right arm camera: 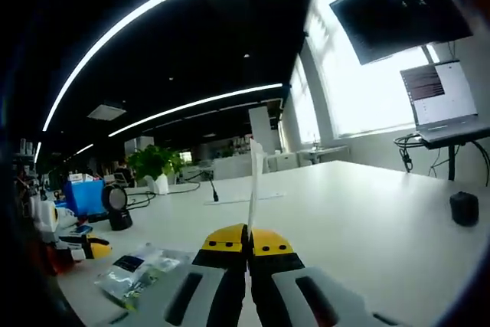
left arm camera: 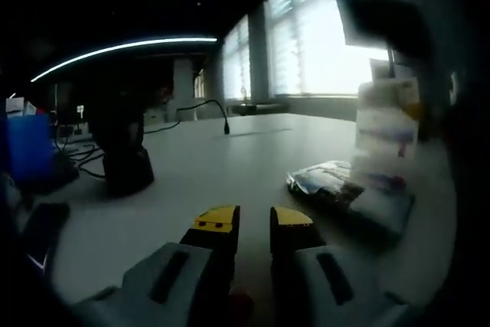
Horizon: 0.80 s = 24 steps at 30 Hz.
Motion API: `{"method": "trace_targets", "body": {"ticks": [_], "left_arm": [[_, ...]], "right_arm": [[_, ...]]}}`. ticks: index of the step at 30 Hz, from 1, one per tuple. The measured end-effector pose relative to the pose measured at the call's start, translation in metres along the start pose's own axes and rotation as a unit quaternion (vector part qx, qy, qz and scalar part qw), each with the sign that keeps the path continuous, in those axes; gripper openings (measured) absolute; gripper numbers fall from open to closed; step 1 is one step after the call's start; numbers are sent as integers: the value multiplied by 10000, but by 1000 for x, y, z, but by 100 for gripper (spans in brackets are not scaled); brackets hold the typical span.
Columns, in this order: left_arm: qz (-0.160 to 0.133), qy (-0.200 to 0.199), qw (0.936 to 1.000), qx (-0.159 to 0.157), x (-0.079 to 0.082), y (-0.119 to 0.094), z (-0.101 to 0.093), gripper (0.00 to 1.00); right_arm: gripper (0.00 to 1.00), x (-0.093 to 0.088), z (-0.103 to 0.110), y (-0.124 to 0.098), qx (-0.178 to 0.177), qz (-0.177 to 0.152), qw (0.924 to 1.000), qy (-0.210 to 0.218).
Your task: Clip sheet goods on table flip sheet goods clip sheet goods scan sheet goods put sheet goods back to table
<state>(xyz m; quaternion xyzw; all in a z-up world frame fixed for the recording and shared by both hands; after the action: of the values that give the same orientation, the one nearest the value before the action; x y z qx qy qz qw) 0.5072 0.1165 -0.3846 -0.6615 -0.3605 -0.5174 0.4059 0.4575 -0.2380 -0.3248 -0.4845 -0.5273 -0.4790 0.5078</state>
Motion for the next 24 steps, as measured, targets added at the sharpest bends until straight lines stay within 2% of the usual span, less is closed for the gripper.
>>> {"method": "trace_targets", "body": {"ticks": [5, 13, 24], "left_arm": [[-50, -105, 9999, 65, 1, 0, 3, 9], [-34, -86, 10000, 12, 0, 1, 1, 9], [-22, -62, 10000, 2, 0, 1, 1, 9]], "right_arm": [[0, -5, -5, 1, -53, 4, 9996, 294], [0, -12, -21, -2, -195, 52, 9985, 509], [0, -22, -29, -3, -349, 143, 9976, 576]]}}
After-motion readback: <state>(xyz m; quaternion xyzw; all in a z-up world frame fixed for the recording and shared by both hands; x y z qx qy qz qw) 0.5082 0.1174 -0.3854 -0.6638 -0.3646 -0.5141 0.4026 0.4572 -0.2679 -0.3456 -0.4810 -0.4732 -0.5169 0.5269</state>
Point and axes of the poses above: the point that each gripper's makers call its tool centre point, and the gripper's own axes: y roughly forward along the fingers, z roughly to its left, x roughly out of its top, the point moved 6 cm from there along -y, roughly backward along the fingers, and after that the axes turned 11 degrees about -y, right-handed, at the moved point
